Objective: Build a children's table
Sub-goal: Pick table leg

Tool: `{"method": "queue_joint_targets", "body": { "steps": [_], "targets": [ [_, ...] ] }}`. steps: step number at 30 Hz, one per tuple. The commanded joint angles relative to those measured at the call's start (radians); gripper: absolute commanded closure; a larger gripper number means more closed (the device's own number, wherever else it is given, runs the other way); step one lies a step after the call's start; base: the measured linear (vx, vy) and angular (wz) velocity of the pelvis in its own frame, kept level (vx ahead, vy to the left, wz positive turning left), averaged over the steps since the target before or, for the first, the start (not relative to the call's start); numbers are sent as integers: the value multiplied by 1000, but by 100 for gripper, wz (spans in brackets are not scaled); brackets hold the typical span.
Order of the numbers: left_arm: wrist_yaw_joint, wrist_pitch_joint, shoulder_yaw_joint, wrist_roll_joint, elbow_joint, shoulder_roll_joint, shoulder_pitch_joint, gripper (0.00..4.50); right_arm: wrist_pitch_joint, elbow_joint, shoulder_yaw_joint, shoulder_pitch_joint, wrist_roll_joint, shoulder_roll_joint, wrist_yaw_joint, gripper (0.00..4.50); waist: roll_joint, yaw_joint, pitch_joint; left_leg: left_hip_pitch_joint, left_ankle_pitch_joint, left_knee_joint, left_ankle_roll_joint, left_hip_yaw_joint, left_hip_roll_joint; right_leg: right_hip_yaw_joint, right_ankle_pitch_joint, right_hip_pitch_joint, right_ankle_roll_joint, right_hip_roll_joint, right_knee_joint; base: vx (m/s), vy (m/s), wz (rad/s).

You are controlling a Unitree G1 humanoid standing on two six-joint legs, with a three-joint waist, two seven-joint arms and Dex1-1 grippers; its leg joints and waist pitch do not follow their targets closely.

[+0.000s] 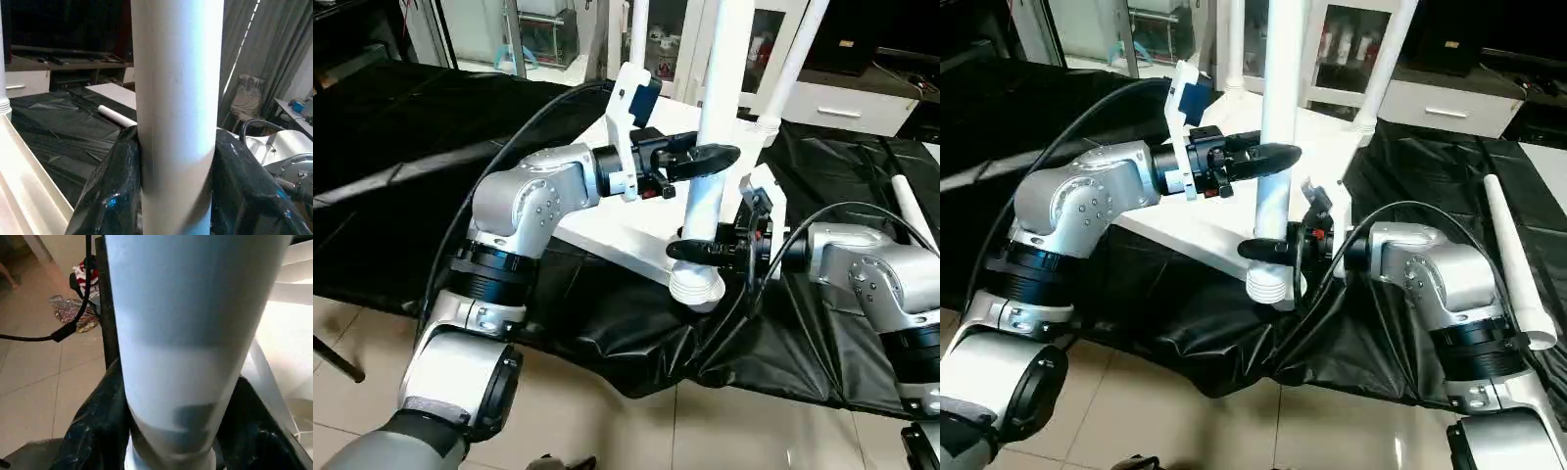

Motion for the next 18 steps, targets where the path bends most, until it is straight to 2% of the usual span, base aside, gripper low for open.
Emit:
{"method": "queue_joint_targets", "body": {
  "steps": [1,4,5,6,8,11,12,13,14,16,18],
  "targets": [
    [-20,-2,-9,3,-18,4,-14,271,7,4,-4,-18,-12,-18,3,260,-17,0,-86,0,-18,-65,50,-5,36,49,-234,81,-176,-61,-51,0,0,0],
    [6,-11,-12,27,-1,6,-14,271,-5,1,-16,-12,-15,-10,-12,264,-19,0,-87,1,-18,-65,48,-5,37,49,-231,80,-175,-61,-51,0,0,0],
    [10,-15,-11,35,11,9,-14,236,-14,-1,-27,-8,-20,-3,-24,264,-18,0,-86,0,-15,-65,48,-5,36,49,-229,81,-175,-61,-51,0,0,0],
    [10,-15,-11,35,11,9,-14,236,-14,-1,-27,-8,-20,-3,-24,264,-18,1,-87,1,-13,-65,49,-4,35,49,-228,80,-174,-61,-50,0,0,0],
    [-5,-3,-3,23,26,14,-7,198,-27,7,-47,-4,-25,6,-52,264,-19,0,-86,0,-14,-65,47,-4,34,48,-240,80,-167,-60,-51,0,0,0],
    [-14,12,13,8,52,18,-2,180,-39,22,-80,-3,-29,23,-102,264,-18,0,-86,1,-11,-66,40,-3,33,49,-247,77,-161,-61,-53,0,0,0],
    [-28,12,28,-3,74,23,3,167,-59,36,-120,0,-36,43,-168,264,-11,2,-88,3,-11,-65,35,-4,33,49,-243,77,-163,-60,-51,0,0,0],
    [-31,10,38,-8,88,24,4,155,-66,44,-144,1,-37,53,-203,264,-10,-2,-86,2,-13,-66,30,-3,31,49,-241,74,-163,-59,-55,0,0,0],
    [-52,-12,35,-1,104,34,9,149,-79,54,-183,4,-37,69,-259,264,-7,1,-90,4,-19,-66,24,-4,31,47,-234,79,-167,-58,-51,0,0,0],
    [-72,-36,33,7,120,41,12,144,-91,57,-216,11,-35,81,-300,264,-9,-1,-89,5,-19,-68,22,-3,31,48,-225,77,-167,-58,-52,0,0,0],
    [-104,-93,25,24,148,43,18,116,-90,39,-243,32,-26,83,-320,264,12,0,-90,7,-26,-68,18,-6,31,48,-197,78,-178,-57,-49,0,0,0]
  ]
}}
